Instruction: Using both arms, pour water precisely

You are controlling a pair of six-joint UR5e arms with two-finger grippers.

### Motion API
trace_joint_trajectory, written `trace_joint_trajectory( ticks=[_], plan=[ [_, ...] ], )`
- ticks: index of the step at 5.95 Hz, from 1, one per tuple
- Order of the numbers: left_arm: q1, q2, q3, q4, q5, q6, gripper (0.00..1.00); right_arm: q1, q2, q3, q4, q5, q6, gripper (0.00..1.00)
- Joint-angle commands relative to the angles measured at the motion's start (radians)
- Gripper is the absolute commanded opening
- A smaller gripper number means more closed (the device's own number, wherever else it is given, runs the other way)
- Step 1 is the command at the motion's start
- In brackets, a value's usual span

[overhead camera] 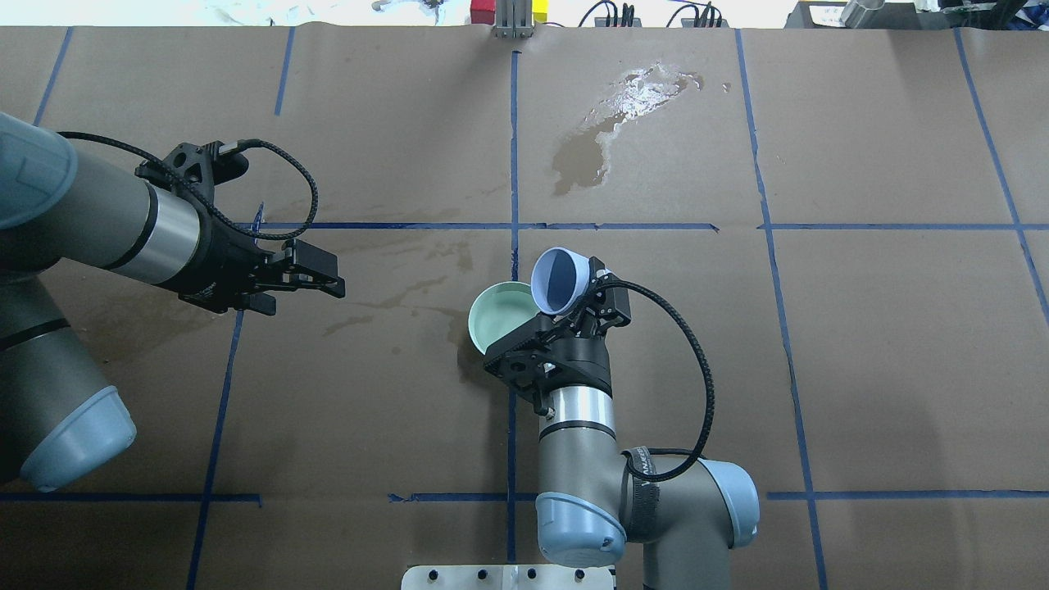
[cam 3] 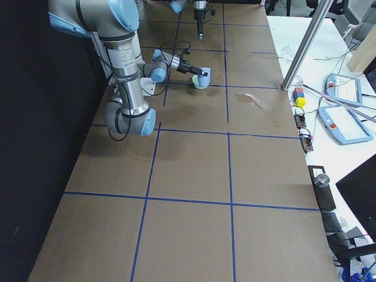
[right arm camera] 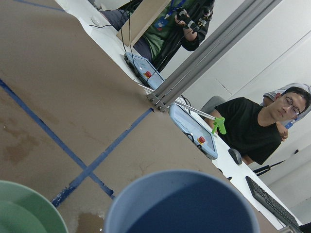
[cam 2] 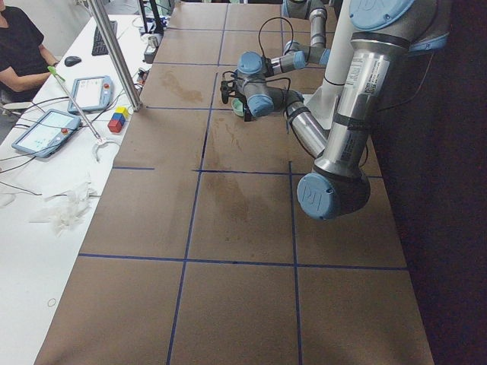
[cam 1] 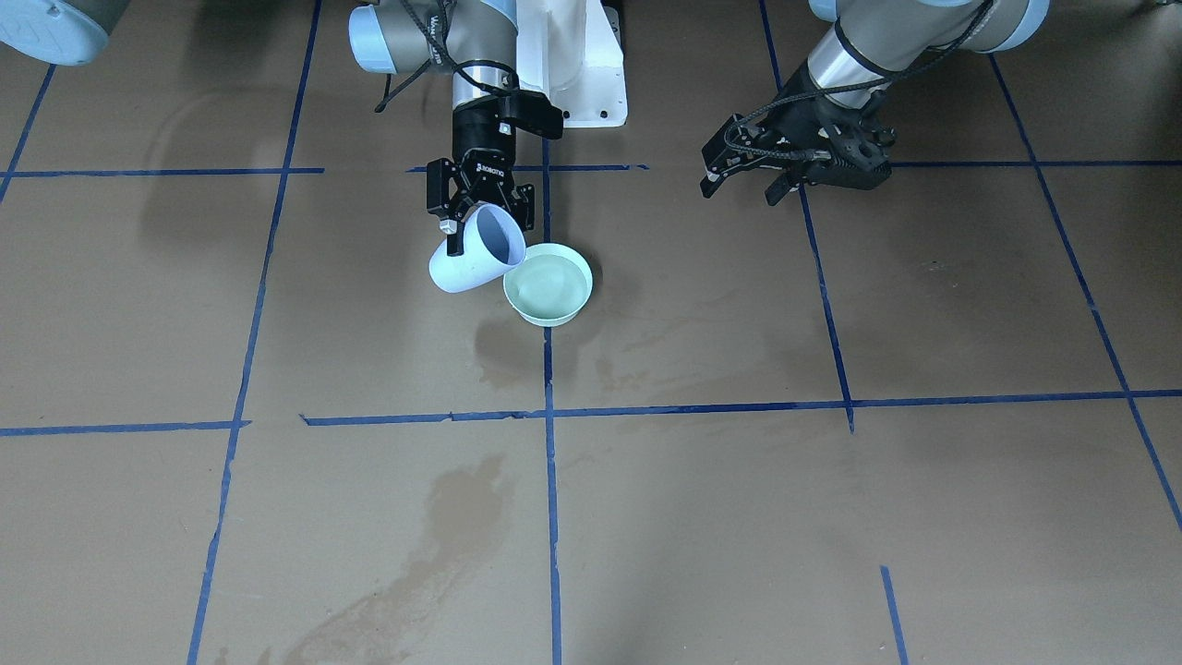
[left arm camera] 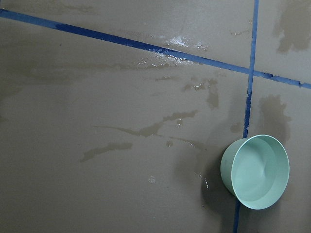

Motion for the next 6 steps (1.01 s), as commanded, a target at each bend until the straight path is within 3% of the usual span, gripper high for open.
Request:
trace_joint_trajectory(
  ticks=[1,6],
  plan=[
    [0.000,0.001,0.001,0.000,0.000,0.000,1.00,-0.005,0.003,-0.001,-0.037,-0.042,-0.156,0.05],
    [-0.001,0.002,-0.005,0.000,0.000,0.000,1.00,-0.012,0.012,-0.001,-0.085,-0.082,-0.443,0.04]
  ],
)
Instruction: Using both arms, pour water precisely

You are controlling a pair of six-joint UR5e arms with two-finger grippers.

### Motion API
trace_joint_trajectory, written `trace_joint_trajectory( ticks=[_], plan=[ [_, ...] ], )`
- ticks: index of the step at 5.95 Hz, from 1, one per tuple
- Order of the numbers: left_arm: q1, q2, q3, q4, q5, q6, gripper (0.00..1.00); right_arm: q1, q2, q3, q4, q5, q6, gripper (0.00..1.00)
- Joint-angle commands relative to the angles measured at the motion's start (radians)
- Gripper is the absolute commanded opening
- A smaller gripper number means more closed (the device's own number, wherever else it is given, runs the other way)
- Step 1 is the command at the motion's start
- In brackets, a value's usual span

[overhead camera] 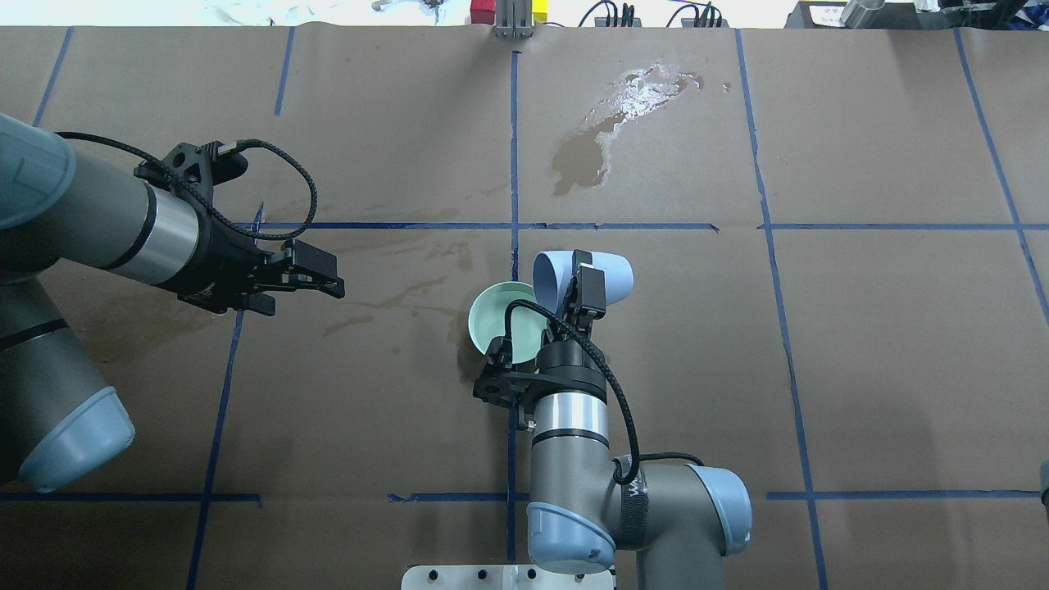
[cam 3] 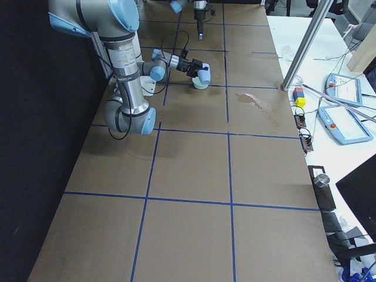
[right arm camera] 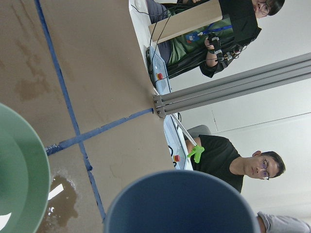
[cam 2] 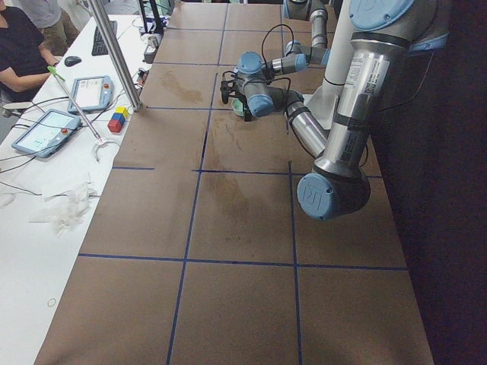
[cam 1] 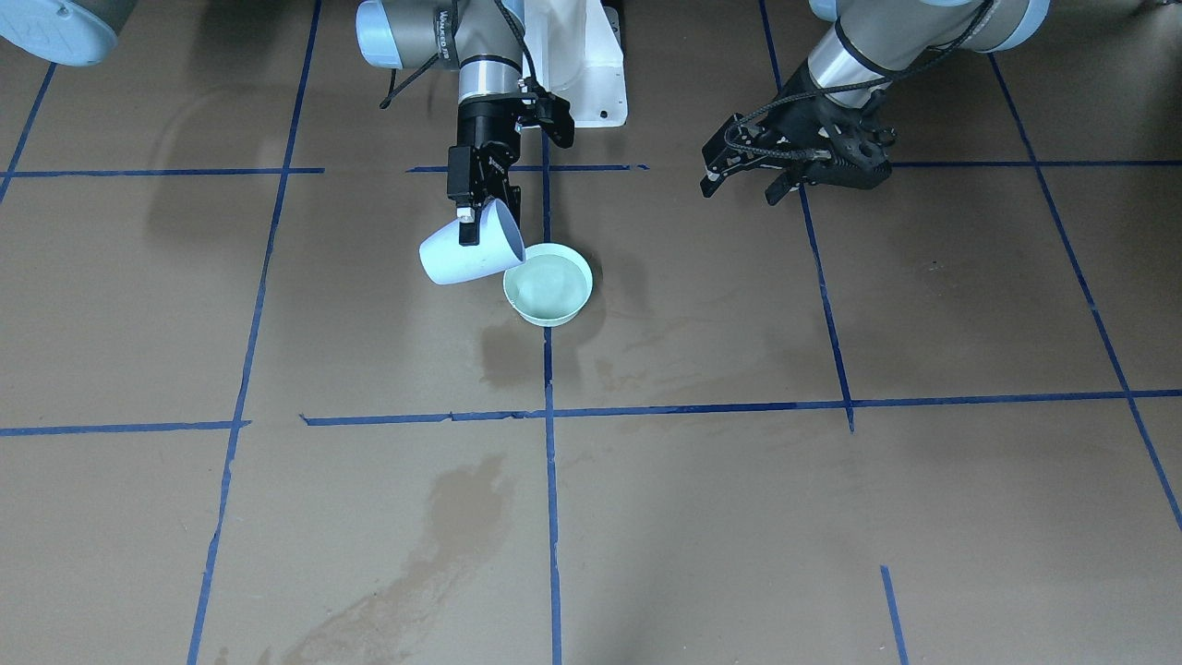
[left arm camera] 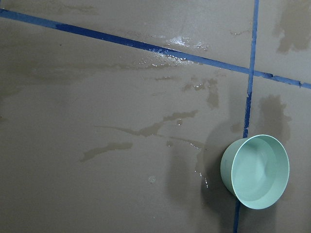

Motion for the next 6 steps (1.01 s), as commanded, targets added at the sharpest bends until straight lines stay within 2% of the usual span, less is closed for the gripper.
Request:
trace_joint_trajectory(
  ticks=[1,5,6],
  plan=[
    [-0.001,0.002,-0.003,0.000,0.000,0.000,1.00,0.000,0.002,0.003,-0.047,-0.021,-0.098,0.04],
    [0.000,0.002,-0.005,0.000,0.000,-0.002,1.00,0.000,0.011,0.003,-0.055,-0.025,-0.345,0.03],
    [0.000,0.002,-0.005,0.000,0.000,-0.002,1.00,0.000,0.026,0.004,-0.101,-0.041,-0.382,0.03]
  ],
)
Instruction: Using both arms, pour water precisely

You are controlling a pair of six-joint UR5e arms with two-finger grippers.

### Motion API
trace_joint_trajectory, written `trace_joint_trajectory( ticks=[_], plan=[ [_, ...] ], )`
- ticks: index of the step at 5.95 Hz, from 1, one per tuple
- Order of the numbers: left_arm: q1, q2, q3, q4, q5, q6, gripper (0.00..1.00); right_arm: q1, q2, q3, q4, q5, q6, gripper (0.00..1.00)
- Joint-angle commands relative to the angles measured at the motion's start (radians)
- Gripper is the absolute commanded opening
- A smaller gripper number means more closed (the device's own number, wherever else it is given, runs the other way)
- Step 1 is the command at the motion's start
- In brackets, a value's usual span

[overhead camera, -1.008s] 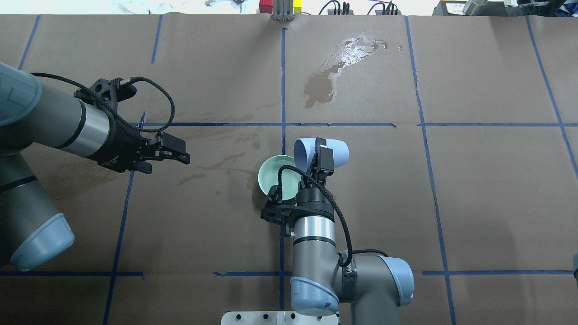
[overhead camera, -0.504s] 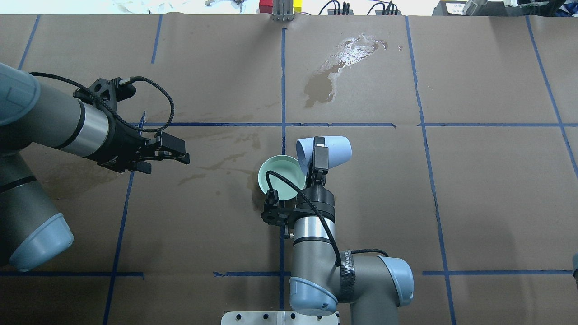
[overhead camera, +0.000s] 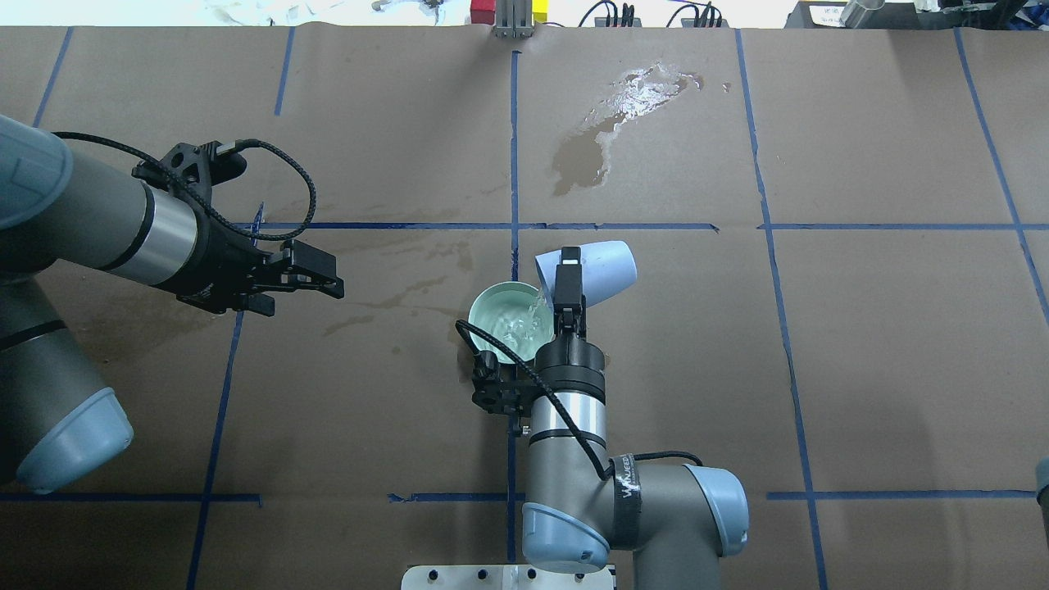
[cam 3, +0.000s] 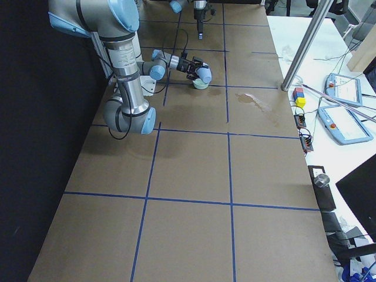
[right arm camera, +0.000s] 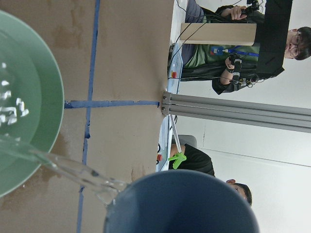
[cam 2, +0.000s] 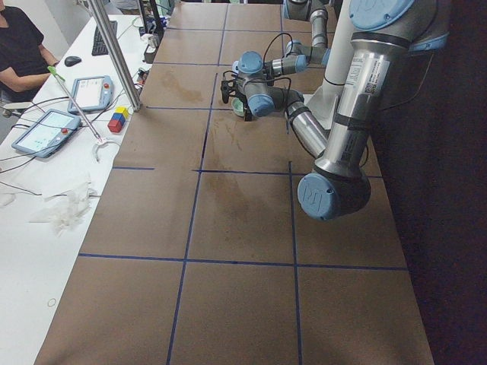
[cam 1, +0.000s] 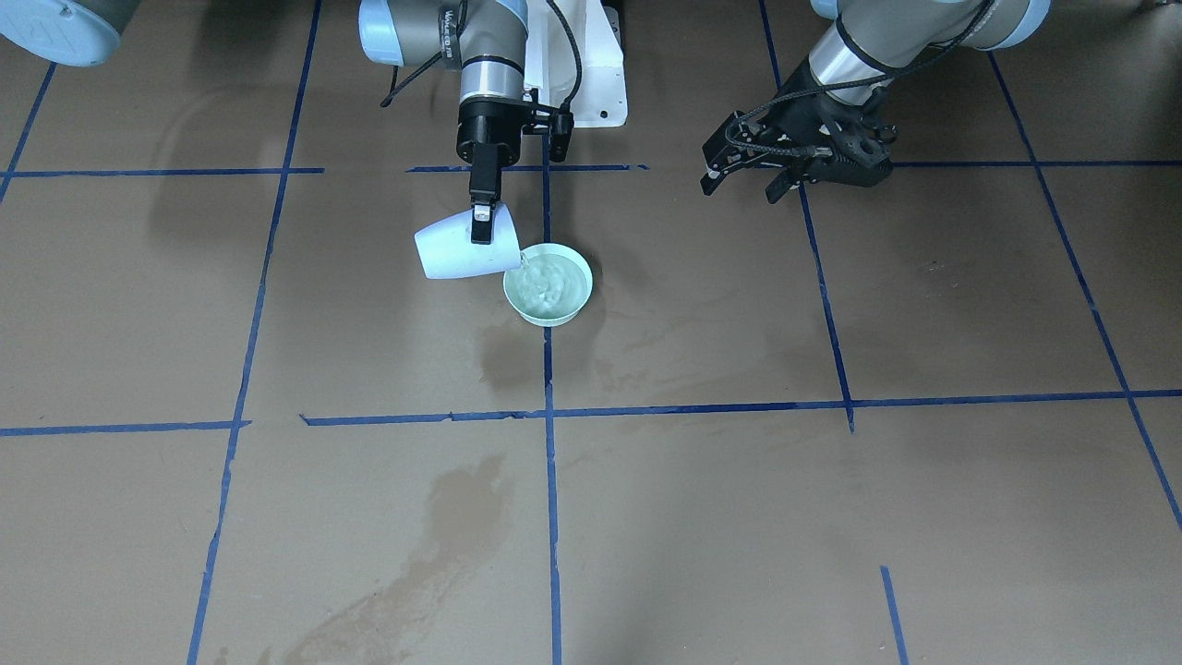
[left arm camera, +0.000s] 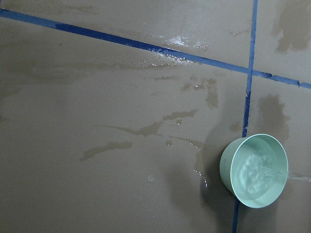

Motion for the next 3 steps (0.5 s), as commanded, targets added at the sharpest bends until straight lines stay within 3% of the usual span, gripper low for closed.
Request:
trace_joint_trajectory(
  ticks=[1,3],
  plan=[
    [0.000,0.000,0.001,0.000,0.000,0.000,1.00,0.000,0.024,0.007,-0.087,-0.013,-0.047,0.03],
    [0.002,-0.001,0.001,0.000,0.000,-0.002,1.00,0.002,0.029,0.012,-0.106,-0.013,-0.182,0.03]
  ],
)
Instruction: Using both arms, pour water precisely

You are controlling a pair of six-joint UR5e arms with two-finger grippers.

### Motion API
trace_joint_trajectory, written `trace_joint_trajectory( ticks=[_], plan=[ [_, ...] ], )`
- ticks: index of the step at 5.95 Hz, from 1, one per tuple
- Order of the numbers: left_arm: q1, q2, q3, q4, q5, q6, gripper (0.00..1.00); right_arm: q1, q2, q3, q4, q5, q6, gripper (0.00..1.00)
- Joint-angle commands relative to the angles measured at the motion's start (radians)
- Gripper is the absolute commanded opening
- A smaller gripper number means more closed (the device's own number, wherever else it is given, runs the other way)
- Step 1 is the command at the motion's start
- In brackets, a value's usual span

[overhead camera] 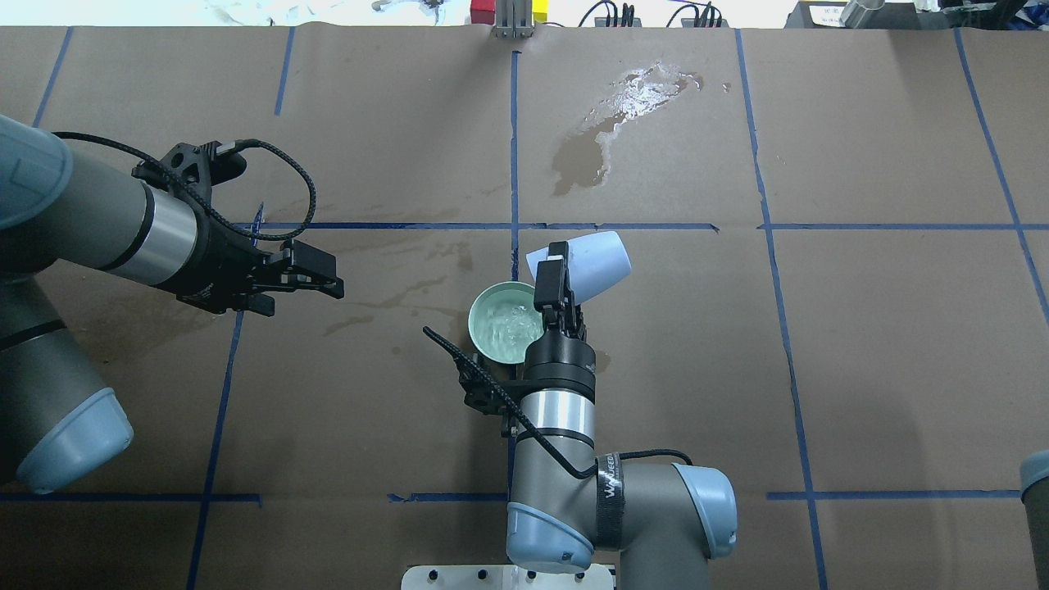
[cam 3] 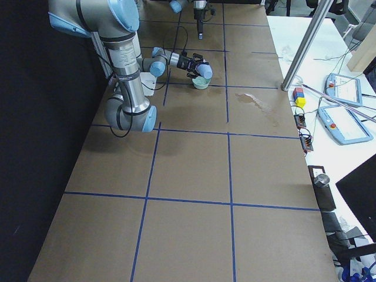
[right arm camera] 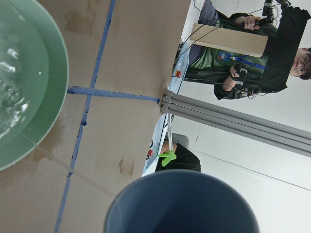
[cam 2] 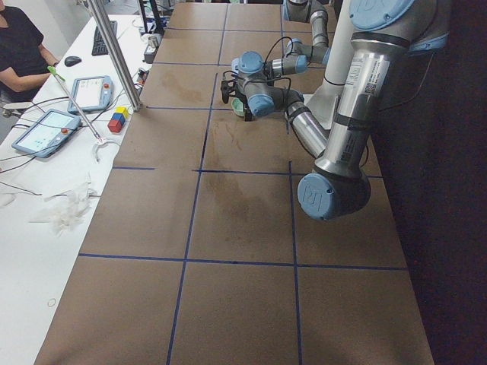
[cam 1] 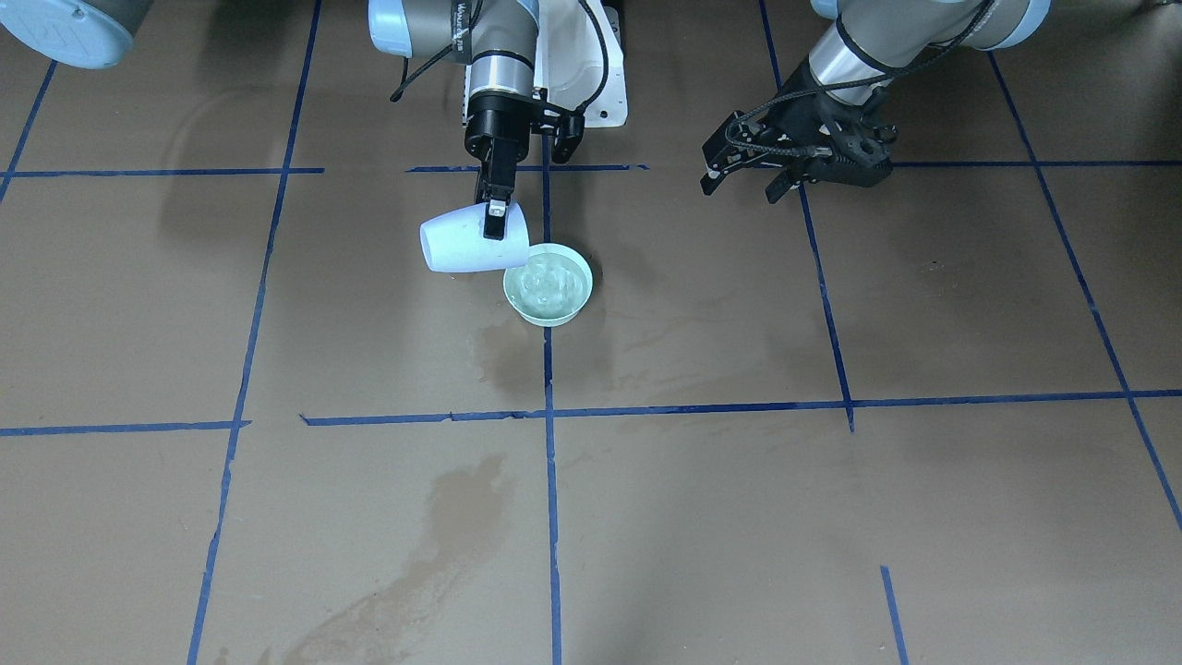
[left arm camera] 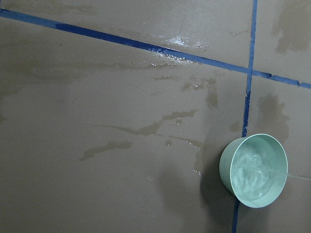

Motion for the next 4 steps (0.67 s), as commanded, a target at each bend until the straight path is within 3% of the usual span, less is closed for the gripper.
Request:
trace_joint_trajectory(
  ticks=[1,3,4],
  plan=[
    [0.001,-0.001,-0.001,0.000,0.000,-0.001,1.00,0.003,0.002,0.019,-0.011,0.001,-0.132,0.03],
    [0.004,-0.001,0.001,0.000,0.000,-0.001,1.00,0.006,0.000,0.072,0.012,0.003,-0.066,0.03],
    [0.004,-0.001,0.004,0.000,0.000,-0.001,1.00,0.009,-0.012,0.083,0.022,0.018,0.140,0.04]
  ],
)
